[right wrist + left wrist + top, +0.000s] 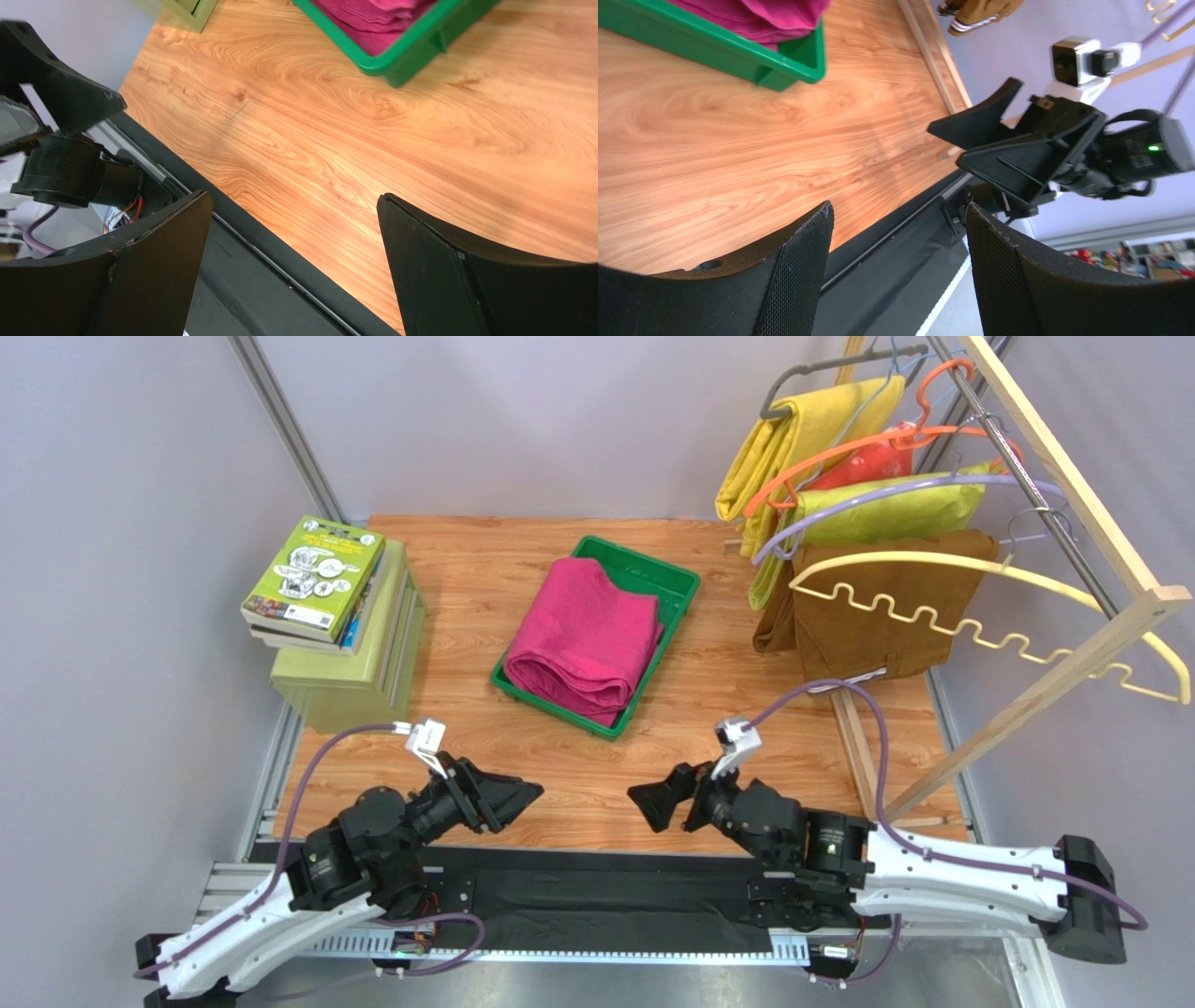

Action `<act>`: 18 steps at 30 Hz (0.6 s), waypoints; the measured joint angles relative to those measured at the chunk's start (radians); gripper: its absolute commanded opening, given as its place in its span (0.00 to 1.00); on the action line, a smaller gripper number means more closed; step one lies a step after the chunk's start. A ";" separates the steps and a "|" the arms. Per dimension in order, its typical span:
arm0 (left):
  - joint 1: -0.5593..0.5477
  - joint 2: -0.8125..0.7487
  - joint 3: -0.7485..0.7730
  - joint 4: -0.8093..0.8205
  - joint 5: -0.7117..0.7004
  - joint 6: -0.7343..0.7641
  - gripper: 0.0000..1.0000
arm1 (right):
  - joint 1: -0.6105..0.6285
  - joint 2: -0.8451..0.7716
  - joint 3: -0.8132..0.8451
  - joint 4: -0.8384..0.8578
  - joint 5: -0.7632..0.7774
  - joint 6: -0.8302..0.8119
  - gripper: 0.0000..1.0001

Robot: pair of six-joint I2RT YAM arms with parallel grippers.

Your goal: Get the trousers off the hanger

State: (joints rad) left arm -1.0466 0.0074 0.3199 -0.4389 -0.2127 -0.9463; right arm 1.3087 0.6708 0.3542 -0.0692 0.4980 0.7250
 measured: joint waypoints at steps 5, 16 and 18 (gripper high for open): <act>0.000 -0.001 -0.124 0.166 0.061 -0.030 0.75 | 0.000 -0.322 -0.232 0.053 0.046 0.101 0.94; 0.000 -0.002 -0.291 0.481 0.139 -0.182 0.75 | 0.000 -0.607 -0.308 -0.107 0.121 0.340 1.00; 0.000 -0.002 -0.291 0.486 0.141 -0.191 0.75 | 0.002 -0.624 -0.307 -0.116 0.128 0.378 1.00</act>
State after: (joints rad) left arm -1.0466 0.0055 0.0292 0.0471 -0.0715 -1.1370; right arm 1.3106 0.0467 0.0475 -0.1848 0.6258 1.1030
